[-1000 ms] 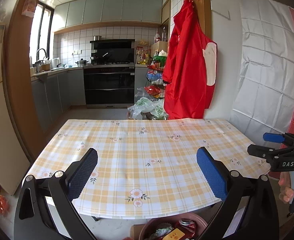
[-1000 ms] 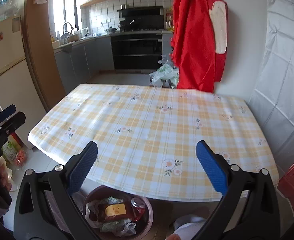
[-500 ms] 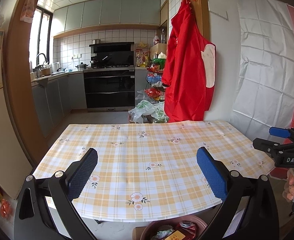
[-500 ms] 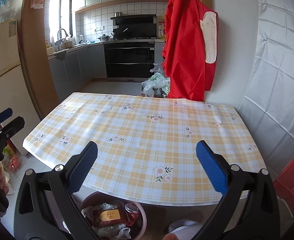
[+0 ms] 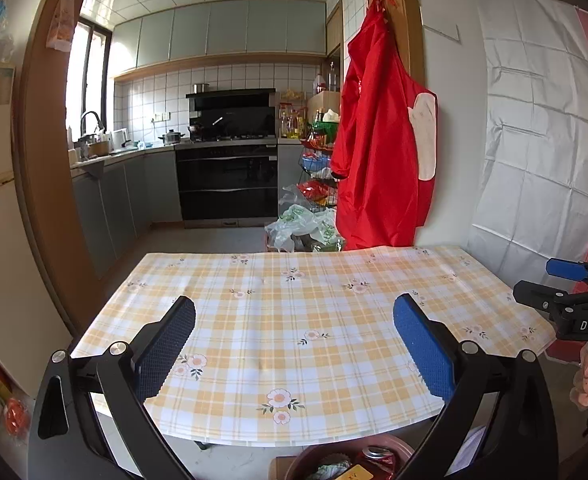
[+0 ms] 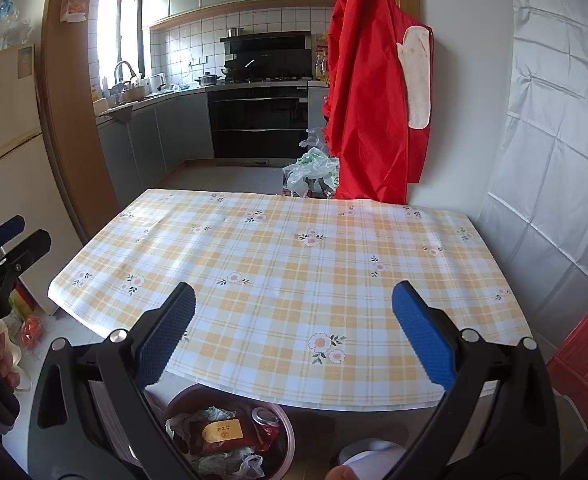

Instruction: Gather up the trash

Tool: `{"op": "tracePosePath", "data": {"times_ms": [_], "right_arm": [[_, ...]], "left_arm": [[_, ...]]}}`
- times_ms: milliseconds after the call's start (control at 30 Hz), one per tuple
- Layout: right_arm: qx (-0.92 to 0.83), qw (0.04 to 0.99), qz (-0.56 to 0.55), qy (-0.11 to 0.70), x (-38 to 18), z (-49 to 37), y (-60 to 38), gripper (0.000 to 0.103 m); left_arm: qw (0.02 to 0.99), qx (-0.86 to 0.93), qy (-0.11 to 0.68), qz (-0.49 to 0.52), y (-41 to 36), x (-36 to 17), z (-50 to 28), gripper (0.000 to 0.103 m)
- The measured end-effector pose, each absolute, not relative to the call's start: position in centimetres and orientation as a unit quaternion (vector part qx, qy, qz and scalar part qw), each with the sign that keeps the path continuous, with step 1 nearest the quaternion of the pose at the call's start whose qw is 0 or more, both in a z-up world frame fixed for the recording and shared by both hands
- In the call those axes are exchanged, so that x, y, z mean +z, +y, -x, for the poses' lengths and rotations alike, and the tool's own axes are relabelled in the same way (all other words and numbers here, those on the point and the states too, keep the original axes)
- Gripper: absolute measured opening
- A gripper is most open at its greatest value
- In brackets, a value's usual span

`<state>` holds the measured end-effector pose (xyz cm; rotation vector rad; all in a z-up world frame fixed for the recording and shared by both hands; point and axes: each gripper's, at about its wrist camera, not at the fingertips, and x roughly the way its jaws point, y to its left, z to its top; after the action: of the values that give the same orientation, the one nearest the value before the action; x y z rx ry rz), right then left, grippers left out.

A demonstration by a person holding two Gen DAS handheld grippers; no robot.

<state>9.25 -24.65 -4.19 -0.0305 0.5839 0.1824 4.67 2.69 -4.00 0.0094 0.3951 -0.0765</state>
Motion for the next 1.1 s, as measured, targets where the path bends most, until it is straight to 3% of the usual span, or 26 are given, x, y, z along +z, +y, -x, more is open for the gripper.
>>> {"op": "tracePosePath", "data": {"times_ms": [1100], "right_arm": [[0.083, 0.955, 0.015, 0.286, -4.19, -8.93, -25.16, 0.097]], "left_arm": [[0.977, -0.032, 0.212, -0.012, 2.53, -4.34, -4.41, 0.097]]}}
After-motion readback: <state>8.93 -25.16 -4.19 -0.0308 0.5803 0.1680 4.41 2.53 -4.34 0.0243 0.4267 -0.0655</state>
